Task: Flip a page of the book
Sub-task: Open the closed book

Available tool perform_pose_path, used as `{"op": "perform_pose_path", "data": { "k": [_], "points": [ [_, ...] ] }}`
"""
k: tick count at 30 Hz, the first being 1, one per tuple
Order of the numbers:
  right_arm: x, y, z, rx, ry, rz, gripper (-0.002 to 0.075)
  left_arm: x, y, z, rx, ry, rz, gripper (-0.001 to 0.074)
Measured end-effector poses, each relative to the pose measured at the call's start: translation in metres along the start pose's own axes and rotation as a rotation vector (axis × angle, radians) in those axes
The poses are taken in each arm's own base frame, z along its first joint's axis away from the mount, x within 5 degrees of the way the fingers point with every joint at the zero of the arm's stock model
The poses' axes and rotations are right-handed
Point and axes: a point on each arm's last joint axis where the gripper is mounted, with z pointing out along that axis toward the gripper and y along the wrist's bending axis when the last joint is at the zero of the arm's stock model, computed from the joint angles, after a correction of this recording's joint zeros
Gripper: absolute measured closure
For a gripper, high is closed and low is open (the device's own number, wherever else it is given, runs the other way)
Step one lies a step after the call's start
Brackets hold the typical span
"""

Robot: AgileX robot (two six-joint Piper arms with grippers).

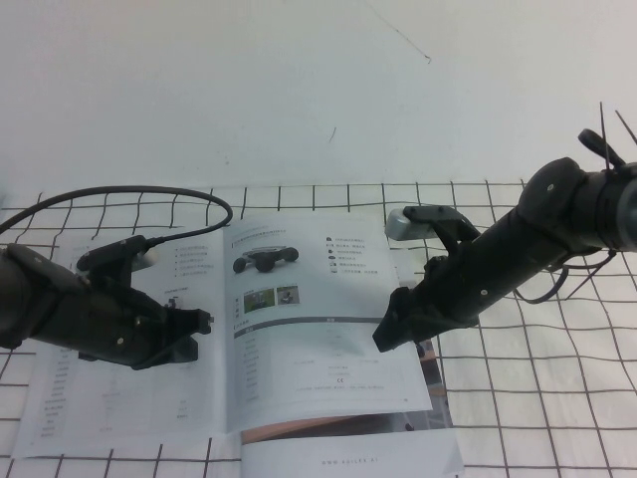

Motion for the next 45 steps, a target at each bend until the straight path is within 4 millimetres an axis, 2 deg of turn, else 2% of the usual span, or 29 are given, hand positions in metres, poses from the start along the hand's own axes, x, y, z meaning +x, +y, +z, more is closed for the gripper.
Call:
{"op": "perform_pose_path", "data": {
  "k": [11,22,30,39,45],
  "points": [
    [0.000,-0.001,0.006,-0.035,-0.005,0.022,0.0219,0.000,0.000,0.000,0.002,0.001,-0.001,0.0737],
    [-0.012,0.012,0.011,-0.183,-0.134,0.060,0.0219,0.000,-0.001,0.000,0.007,0.005,-0.004,0.0738],
    [-0.015,0.018,0.012,-0.242,-0.164,0.062,0.0219,0.000,-0.001,0.000,0.009,0.005,-0.005,0.0738],
    [-0.021,0.007,0.012,-0.143,-0.236,0.120,0.0219,0.001,-0.001,0.000,0.011,0.006,-0.004,0.0738],
    [-0.018,0.000,0.013,-0.069,-0.203,0.057,0.0219,0.001,-0.001,0.001,0.010,0.008,0.008,0.0738]
  ]
}}
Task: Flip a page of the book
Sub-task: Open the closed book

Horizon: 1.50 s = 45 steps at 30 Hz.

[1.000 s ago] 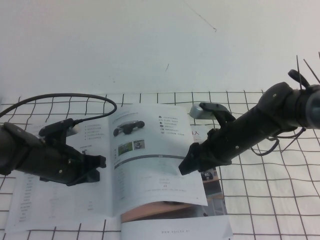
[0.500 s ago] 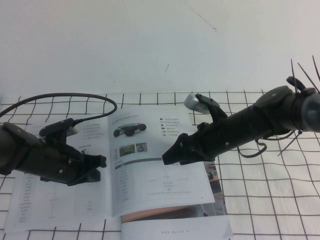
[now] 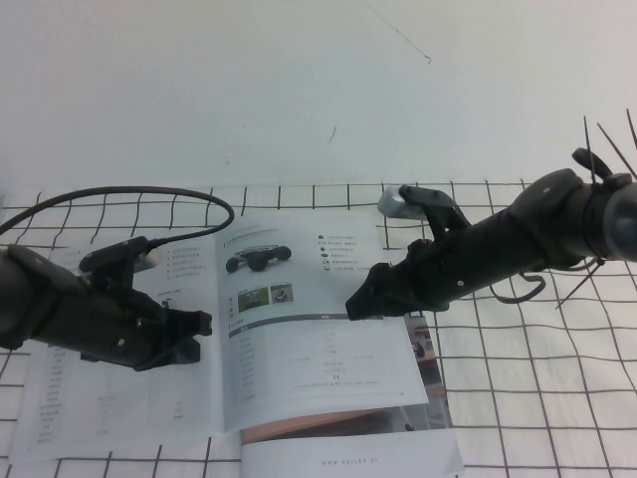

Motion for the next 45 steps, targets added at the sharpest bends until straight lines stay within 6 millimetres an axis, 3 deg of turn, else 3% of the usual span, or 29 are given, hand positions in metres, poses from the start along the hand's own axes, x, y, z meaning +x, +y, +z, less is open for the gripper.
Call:
{"op": "perform_pose_path", "data": {
  "k": [10,25,32,45],
  "points": [
    [0.008,-0.004,-0.002,0.044,0.105,-0.076,0.0219,0.004,0.003,0.012,0.024,0.044,-0.054,0.0738],
    [0.004,0.004,0.000,-0.040,0.041,-0.023,0.0219,0.004,0.002,0.013,0.035,0.045,-0.070,0.0738],
    [-0.002,0.005,-0.006,-0.004,-0.001,-0.042,0.0219,0.003,0.002,0.013,0.049,0.039,-0.063,0.0738],
    [0.006,-0.003,-0.007,0.078,0.088,-0.105,0.0219,0.003,0.002,0.013,0.060,0.042,-0.058,0.0738]
  ]
}}
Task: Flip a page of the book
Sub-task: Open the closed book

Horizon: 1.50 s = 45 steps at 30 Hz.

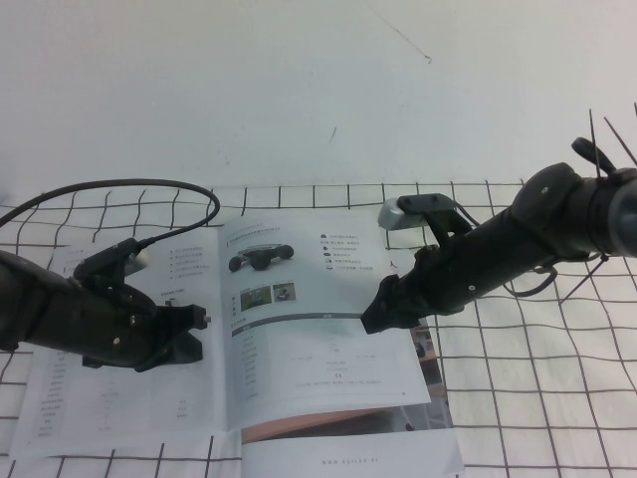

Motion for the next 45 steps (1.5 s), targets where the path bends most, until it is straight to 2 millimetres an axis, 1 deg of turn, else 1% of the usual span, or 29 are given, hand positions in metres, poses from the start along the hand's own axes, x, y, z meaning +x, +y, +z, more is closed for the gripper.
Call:
{"op": "perform_pose_path", "data": {
  "k": [4,12,20,31,36,45],
  "points": [
    [0.001,0.000,0.000,0.002,0.016,0.000,0.0219,0.000,0.000,0.000,0.000,0.000,0.000,0.0738],
    [0.002,0.006,0.001,-0.064,0.018,0.050,0.0219,0.000,0.000,0.000,0.003,-0.003,-0.004,0.0738],
    [0.004,0.009,0.018,-0.223,0.000,0.165,0.0219,0.000,0.001,0.001,0.005,-0.002,-0.013,0.0738],
    [0.001,0.013,0.020,-0.283,-0.044,0.173,0.0218,0.000,0.001,0.001,0.011,-0.003,-0.012,0.0738],
    [0.001,0.014,0.025,-0.298,-0.049,0.177,0.0218,-0.001,0.000,0.001,0.018,-0.009,-0.009,0.0738],
    [-0.011,0.036,0.029,-0.418,-0.185,0.179,0.0218,-0.002,-0.001,0.002,0.037,-0.021,-0.019,0.0738]
  ]
}}
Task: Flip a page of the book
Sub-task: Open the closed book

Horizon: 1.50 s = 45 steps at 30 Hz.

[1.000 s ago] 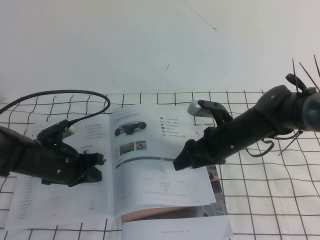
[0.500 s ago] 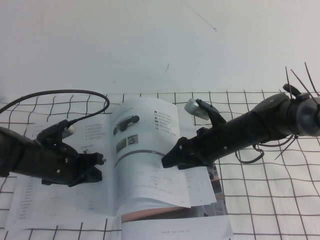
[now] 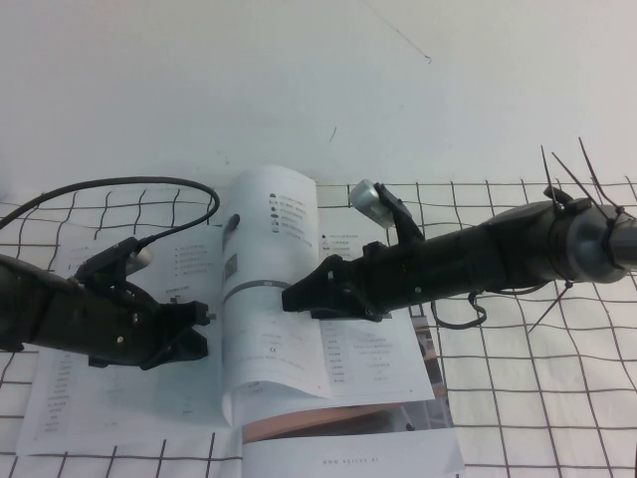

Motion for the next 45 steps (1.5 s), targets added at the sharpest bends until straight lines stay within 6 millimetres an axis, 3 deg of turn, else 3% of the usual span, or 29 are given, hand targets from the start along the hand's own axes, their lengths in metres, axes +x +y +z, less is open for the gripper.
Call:
{"op": "perform_pose_path", "data": {
  "k": [8,32,36,45],
  "points": [
    [-0.004,0.013,0.007,-0.091,-0.072,-0.011,0.0218,0.000,-0.001,0.000,0.008,0.000,0.000,0.0738],
    [0.003,0.030,0.008,-0.256,-0.021,-0.078,0.0218,0.001,-0.009,0.004,0.133,0.004,-0.017,0.0738],
    [0.003,0.030,0.008,-0.256,-0.021,-0.080,0.0218,-0.002,-0.013,-0.009,0.149,-0.032,0.011,0.0737],
    [0.002,0.028,0.008,-0.233,-0.031,-0.095,0.0218,-0.011,-0.035,-0.071,0.147,-0.167,0.135,0.0737]
  ]
}}
